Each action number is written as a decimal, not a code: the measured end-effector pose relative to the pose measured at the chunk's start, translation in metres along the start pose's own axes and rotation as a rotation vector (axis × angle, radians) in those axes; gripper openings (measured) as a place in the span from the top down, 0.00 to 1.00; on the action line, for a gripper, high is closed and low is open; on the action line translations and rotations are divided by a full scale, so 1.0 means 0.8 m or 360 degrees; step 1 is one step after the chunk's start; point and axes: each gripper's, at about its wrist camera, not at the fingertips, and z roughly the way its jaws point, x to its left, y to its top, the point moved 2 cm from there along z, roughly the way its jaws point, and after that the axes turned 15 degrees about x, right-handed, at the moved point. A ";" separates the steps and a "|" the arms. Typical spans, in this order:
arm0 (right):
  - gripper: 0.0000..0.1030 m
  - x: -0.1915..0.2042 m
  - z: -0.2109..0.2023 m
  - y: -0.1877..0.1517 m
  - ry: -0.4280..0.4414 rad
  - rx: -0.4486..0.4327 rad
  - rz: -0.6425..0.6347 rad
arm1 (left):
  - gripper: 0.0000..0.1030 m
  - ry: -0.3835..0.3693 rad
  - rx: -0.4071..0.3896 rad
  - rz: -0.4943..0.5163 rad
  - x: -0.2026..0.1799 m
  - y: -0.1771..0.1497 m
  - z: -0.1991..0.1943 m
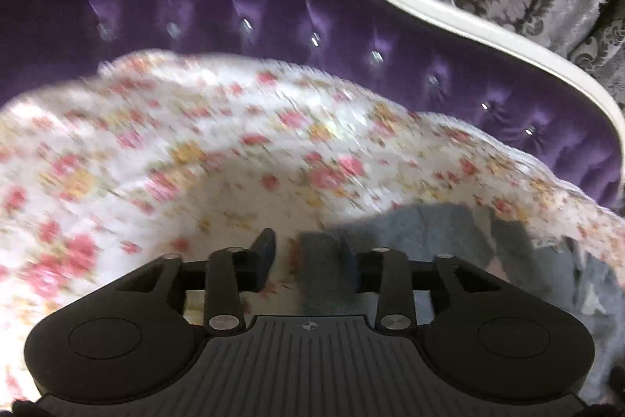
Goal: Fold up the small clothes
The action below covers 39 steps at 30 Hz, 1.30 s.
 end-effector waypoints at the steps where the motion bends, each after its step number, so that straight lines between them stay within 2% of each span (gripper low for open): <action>1: 0.75 0.001 0.000 0.000 0.0012 -0.0001 -0.0006 | 0.60 0.0025 -0.0036 0.0007 0.000 -0.002 -0.008; 4: 0.71 0.004 0.000 -0.001 0.0002 -0.0001 -0.0028 | 0.56 0.0061 -0.0124 0.0086 -0.009 -0.017 -0.037; 7: 0.67 0.007 -0.001 0.001 -0.0008 0.0004 -0.0049 | 0.53 0.0053 -0.0138 0.0205 -0.025 -0.037 -0.055; 10: 0.59 0.016 -0.016 0.004 -0.0060 -0.0040 -0.0081 | 0.51 -0.0021 -0.0079 0.0302 -0.040 -0.058 -0.056; 14: 0.38 0.031 -0.026 0.021 -0.0109 -0.0117 -0.0164 | 0.51 -0.0039 0.0019 0.0355 -0.054 -0.074 -0.037; 17: 0.38 0.016 -0.021 0.040 -0.0184 -0.0122 -0.0072 | 0.51 -0.0020 0.0092 0.0365 -0.055 -0.083 -0.019; 20: 0.38 -0.009 -0.010 0.047 -0.0227 -0.0035 0.0014 | 0.50 0.0008 0.0052 0.0388 -0.057 -0.092 -0.017; 21: 0.39 -0.016 -0.006 0.046 -0.0250 -0.0003 0.0022 | 0.50 0.0018 0.0048 0.0389 -0.058 -0.093 -0.016; 22: 0.48 -0.021 -0.002 0.045 -0.0267 0.0029 0.0025 | 0.50 0.0030 0.0046 0.0389 -0.060 -0.094 -0.016; 23: 0.84 -0.026 0.003 0.044 -0.0255 0.0076 0.0022 | 0.49 0.0040 0.0045 0.0391 -0.062 -0.095 -0.018; 25: 0.91 -0.032 -0.001 0.038 -0.0164 0.0091 0.0035 | 0.49 0.0046 0.0047 0.0385 -0.062 -0.095 -0.019; 26: 0.91 -0.033 -0.009 0.037 -0.0150 0.0059 0.0036 | 0.49 0.0045 0.0047 0.0382 -0.063 -0.095 -0.019; 28: 0.91 -0.034 -0.025 0.032 -0.0179 0.0011 0.0029 | 0.49 0.0045 0.0045 0.0377 -0.062 -0.095 -0.019; 31: 0.91 -0.044 -0.023 0.023 -0.0181 0.0074 0.0071 | 0.48 0.0066 0.0045 0.0389 -0.066 -0.096 -0.018; 33: 0.86 -0.049 -0.021 0.018 -0.0166 0.0068 0.0067 | 0.48 0.0072 0.0049 0.0395 -0.066 -0.095 -0.018; 34: 0.79 -0.050 -0.025 0.019 -0.0159 0.0045 0.0078 | 0.48 0.0069 0.0051 0.0392 -0.066 -0.094 -0.018; 35: 0.62 -0.050 -0.030 0.019 -0.0142 0.0031 0.0088 | 0.48 0.0066 0.0053 0.0391 -0.065 -0.094 -0.019; 36: 0.52 -0.051 -0.036 0.021 -0.0110 0.0011 0.0094 | 0.48 0.0063 0.0057 0.0387 -0.065 -0.093 -0.020; 37: 0.37 -0.053 -0.043 0.021 -0.0075 -0.0012 0.0095 | 0.48 0.0063 0.0064 0.0379 -0.064 -0.092 -0.022; 38: 0.29 -0.056 -0.049 0.020 -0.0052 -0.0028 0.0092 | 0.48 0.0062 0.0072 0.0367 -0.065 -0.091 -0.026; 39: 0.29 -0.058 -0.055 0.020 -0.0046 -0.0035 0.0092 | 0.48 0.0059 0.0077 0.0353 -0.065 -0.091 -0.031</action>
